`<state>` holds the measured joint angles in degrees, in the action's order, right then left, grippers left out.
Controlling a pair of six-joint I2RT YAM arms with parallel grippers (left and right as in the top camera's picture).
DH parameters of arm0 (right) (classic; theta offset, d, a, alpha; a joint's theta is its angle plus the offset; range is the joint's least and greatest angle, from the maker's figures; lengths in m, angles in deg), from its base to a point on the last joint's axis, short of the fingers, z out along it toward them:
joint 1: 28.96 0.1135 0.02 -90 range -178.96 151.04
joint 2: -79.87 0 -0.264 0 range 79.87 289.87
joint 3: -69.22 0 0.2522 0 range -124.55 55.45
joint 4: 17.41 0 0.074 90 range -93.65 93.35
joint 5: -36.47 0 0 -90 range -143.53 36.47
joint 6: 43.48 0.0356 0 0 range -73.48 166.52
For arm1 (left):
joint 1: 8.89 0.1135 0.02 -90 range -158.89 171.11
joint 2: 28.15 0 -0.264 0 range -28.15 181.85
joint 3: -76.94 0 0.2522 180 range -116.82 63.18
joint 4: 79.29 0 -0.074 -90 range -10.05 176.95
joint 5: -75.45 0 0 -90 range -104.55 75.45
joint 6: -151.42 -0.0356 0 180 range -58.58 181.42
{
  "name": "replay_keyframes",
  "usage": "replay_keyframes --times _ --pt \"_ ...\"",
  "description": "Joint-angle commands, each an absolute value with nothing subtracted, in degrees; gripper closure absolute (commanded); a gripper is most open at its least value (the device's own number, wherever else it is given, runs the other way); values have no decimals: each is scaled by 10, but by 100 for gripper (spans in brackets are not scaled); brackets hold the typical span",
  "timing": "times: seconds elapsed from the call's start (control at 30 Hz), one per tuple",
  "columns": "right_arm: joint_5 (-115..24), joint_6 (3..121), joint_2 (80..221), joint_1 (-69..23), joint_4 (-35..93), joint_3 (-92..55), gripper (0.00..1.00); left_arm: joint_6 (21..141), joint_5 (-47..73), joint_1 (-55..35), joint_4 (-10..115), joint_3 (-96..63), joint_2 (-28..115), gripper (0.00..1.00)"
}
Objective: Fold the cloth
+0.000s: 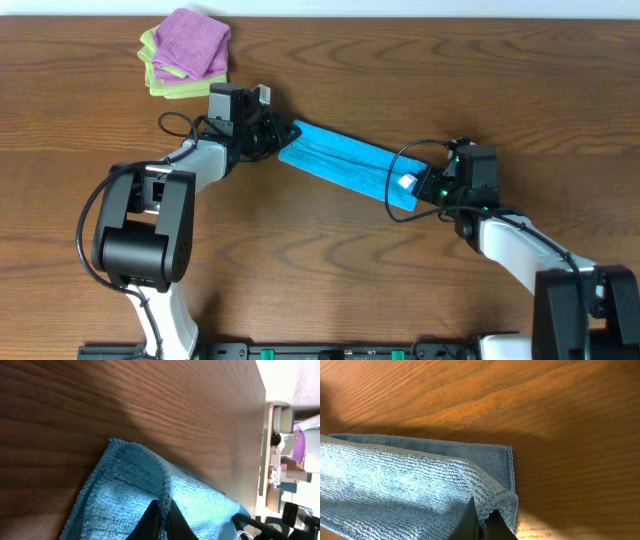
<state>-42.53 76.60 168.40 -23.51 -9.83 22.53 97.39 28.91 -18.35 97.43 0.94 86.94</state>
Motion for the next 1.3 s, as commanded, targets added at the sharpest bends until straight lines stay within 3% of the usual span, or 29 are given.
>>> replay_keyframes --times 0.0,0.13,0.2,0.3,0.33,0.37,0.47,0.7,0.8,0.87,1.07,1.27 --pt "-497 756 1697 -256 -99 224 99 961 212 -164 976 -6 878 94" --pt "-496 756 1708 -256 -108 224 97 956 200 -164 974 -6 878 94" --pt "-496 756 1710 -256 -107 224 89 948 193 -164 971 -6 878 94" --pt "-492 756 1710 -256 -108 224 54 941 190 -163 970 -6 878 80" --pt "-488 755 1709 -256 -107 224 47 942 189 -161 971 -6 878 74" --pt "-485 756 1708 -256 -107 224 44 941 189 -160 971 -6 878 64" --pt "-468 756 1706 -256 -107 224 40 933 203 -155 971 -7 877 49" --pt "-438 763 1680 -256 -97 224 39 915 232 -146 970 -8 854 39" --pt "-433 781 1662 -256 -79 224 36 914 249 -139 970 -9 830 40" --pt "-426 784 1648 -256 -63 224 32 914 267 -136 970 -12 814 57" --pt "-406 819 1623 -256 -24 224 27 935 301 -151 966 -16 795 91" --pt "-383 857 1623 -256 -13 224 19 916 240 -190 922 -16 801 94"
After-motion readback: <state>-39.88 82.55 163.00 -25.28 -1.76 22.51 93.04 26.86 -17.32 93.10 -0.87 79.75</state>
